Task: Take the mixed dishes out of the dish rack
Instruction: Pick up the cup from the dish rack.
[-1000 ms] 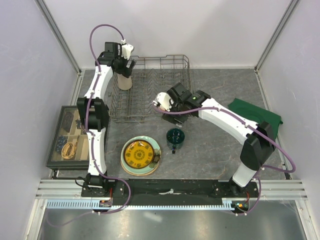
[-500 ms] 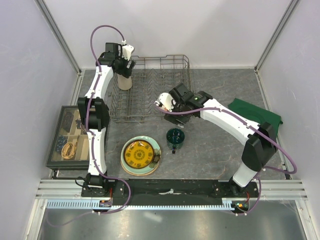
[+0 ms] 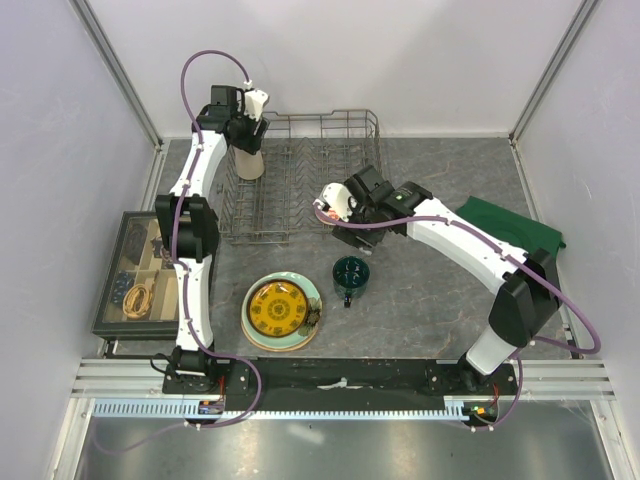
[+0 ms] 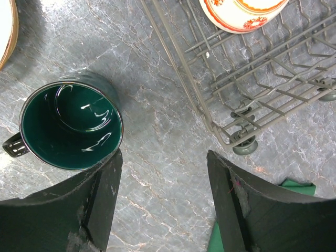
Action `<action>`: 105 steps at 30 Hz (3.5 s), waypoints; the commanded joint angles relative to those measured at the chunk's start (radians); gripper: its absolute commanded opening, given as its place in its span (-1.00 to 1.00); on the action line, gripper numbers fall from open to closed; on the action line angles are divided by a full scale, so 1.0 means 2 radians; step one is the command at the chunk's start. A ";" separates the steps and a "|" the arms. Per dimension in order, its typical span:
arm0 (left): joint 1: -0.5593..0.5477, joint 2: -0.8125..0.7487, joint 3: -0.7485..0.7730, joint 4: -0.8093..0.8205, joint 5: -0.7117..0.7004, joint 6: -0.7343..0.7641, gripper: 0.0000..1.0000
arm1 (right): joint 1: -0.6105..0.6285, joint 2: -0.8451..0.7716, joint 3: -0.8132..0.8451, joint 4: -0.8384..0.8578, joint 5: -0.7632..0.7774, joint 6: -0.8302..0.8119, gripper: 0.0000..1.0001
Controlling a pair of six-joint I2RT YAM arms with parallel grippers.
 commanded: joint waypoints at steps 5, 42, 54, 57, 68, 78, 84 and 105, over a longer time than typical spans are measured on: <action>-0.002 -0.024 0.004 0.018 0.016 -0.012 0.29 | -0.004 -0.023 -0.004 0.012 0.003 0.007 0.48; 0.005 -0.226 -0.081 -0.018 0.185 -0.110 -0.97 | -0.029 -0.052 0.001 0.057 -0.009 0.030 0.50; 0.033 -0.322 -0.200 0.033 0.446 -0.273 -0.97 | -0.123 -0.084 -0.002 0.173 -0.124 0.102 0.55; 0.039 -0.349 -0.251 0.096 0.499 -0.329 -0.97 | -0.141 -0.096 -0.022 0.234 -0.164 0.129 0.57; 0.045 -0.396 -0.446 0.524 0.586 -0.687 -0.97 | -0.155 -0.101 -0.071 0.400 -0.299 0.263 0.51; 0.045 -0.397 -0.484 0.669 0.548 -0.820 -0.97 | -0.154 -0.093 -0.076 0.463 -0.344 0.316 0.34; 0.045 -0.396 -0.518 0.724 0.527 -0.864 -0.97 | -0.154 -0.089 -0.078 0.486 -0.344 0.327 0.29; 0.044 -0.423 -0.586 0.786 0.497 -0.916 -0.97 | -0.125 -0.041 -0.046 0.508 -0.340 0.338 0.25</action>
